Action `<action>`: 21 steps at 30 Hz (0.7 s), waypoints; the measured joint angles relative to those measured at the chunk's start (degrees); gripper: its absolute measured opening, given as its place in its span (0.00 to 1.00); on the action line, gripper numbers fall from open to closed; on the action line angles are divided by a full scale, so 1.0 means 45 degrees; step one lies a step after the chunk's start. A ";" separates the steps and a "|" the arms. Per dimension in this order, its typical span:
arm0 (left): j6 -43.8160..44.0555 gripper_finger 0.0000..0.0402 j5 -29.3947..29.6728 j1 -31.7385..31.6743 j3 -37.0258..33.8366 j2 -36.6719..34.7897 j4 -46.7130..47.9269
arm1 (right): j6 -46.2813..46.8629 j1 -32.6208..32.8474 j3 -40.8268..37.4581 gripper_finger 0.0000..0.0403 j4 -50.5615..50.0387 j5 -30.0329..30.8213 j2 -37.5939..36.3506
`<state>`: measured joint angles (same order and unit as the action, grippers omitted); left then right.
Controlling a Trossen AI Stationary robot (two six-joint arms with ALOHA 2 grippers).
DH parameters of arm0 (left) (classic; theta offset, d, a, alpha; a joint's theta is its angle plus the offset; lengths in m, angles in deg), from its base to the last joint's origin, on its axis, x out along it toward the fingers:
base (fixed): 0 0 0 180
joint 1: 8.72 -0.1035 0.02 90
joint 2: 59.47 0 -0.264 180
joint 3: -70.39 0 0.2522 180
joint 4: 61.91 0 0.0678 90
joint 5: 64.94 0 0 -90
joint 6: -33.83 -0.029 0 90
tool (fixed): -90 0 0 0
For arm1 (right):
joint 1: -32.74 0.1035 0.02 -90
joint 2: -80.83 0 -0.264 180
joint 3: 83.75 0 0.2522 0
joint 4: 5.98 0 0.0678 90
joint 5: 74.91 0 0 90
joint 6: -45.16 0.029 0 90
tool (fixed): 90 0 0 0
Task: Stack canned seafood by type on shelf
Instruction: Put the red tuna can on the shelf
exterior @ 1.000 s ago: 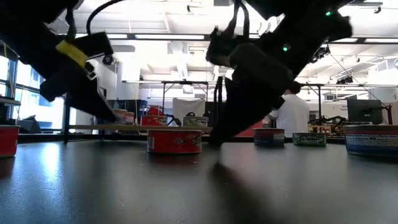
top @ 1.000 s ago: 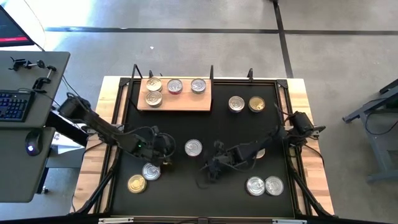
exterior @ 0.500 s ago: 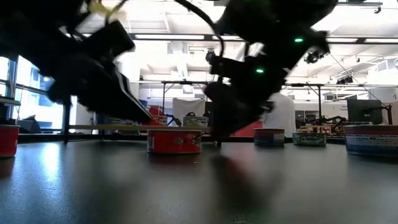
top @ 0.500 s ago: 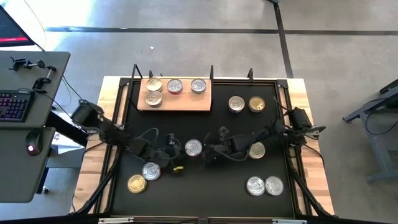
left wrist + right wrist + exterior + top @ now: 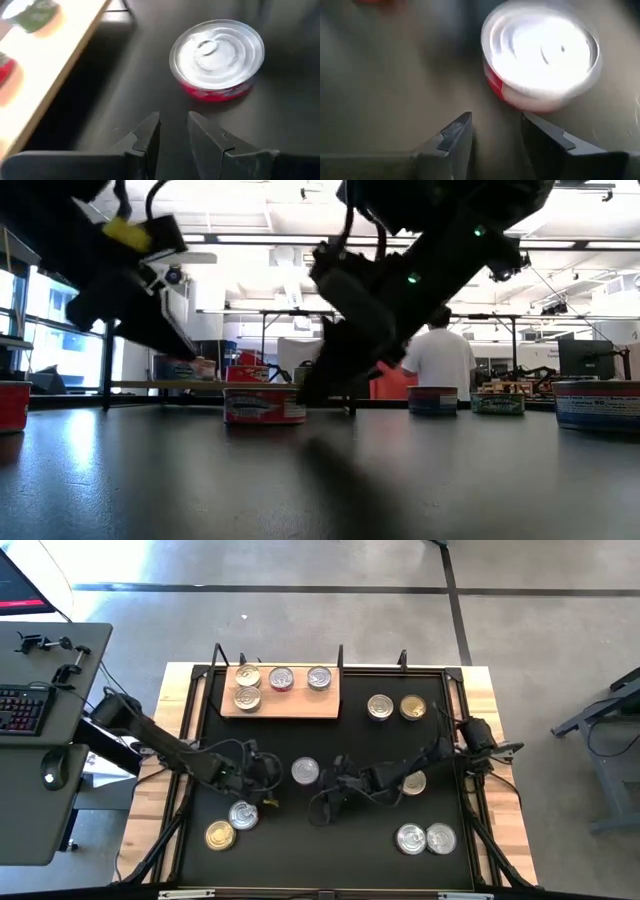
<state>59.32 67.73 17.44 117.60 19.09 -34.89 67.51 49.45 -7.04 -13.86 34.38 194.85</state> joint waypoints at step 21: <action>-0.8051 0.33 -0.2908 -0.1174 -0.0146 0.4740 -0.9034 | -0.0662 0.1282 0.0012 0.40 -0.2846 0.1647 -0.1077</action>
<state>23.09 54.65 12.15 116.94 40.42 -75.54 64.53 55.21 -6.99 -26.67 41.79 190.00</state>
